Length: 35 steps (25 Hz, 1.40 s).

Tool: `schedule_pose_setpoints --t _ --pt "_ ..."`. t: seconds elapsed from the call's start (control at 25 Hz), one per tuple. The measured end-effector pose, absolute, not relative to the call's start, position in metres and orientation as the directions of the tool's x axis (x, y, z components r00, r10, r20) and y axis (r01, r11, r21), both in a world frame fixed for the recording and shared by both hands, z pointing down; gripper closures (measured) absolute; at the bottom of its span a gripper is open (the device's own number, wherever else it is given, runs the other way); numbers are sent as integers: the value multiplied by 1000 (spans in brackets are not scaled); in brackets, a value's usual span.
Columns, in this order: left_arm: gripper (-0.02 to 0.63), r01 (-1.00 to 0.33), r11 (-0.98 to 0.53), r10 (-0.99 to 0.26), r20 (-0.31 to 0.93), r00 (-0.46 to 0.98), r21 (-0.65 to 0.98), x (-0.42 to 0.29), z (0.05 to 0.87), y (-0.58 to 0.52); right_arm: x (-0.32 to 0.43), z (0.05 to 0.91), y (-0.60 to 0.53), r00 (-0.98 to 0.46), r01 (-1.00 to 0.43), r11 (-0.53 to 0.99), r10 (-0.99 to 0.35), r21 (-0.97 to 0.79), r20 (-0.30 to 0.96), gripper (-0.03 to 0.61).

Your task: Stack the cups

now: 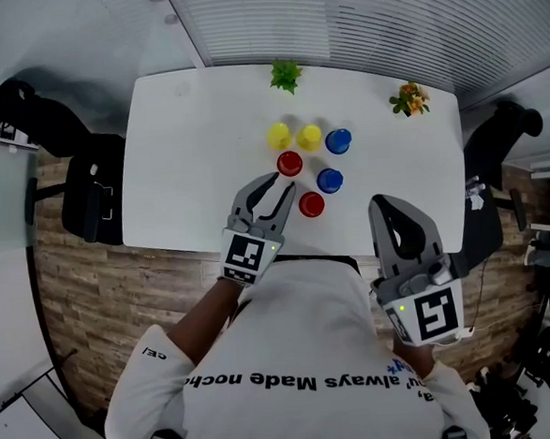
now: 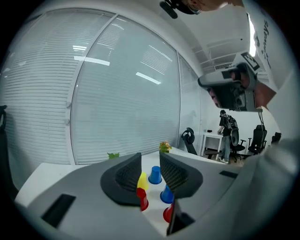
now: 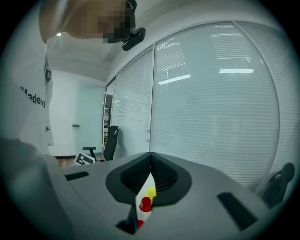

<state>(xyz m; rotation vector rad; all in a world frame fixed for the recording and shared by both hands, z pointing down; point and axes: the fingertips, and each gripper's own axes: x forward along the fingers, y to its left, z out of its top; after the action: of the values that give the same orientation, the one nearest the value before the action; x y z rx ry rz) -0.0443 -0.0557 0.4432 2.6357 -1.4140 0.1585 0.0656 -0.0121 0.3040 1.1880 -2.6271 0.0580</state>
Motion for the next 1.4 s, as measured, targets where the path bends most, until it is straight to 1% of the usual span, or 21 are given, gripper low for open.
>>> schedule_pose_setpoints --t 0.12,0.32,0.44,0.64,0.84,1.04,1.4 --pt "470 -827 -557 -804 197 560 77 -43 473 -66 64 305 -13 -630 -746 662 -736 69 247 571" --pt "454 -818 -569 -775 277 568 87 -42 523 -78 61 308 -14 -625 -749 659 -738 73 257 571" --pt "433 -815 -573 -761 312 569 89 -42 548 -84 59 307 -13 -623 -750 658 -739 74 259 571" --pt "397 -793 -605 -744 300 597 76 -36 573 -92 58 309 -18 -615 -756 650 -744 74 261 571" --pt "384 -794 -606 -735 344 585 56 -32 602 -105 56 312 -22 -611 -760 647 -745 68 266 571" --pt "349 -797 -602 -733 366 573 42 -33 620 -118 57 311 -26 -606 -762 644 -748 70 271 571" --pt "336 -775 -631 -704 392 592 40 -23 649 -130 64 314 -36 -595 -773 632 -754 59 277 571"
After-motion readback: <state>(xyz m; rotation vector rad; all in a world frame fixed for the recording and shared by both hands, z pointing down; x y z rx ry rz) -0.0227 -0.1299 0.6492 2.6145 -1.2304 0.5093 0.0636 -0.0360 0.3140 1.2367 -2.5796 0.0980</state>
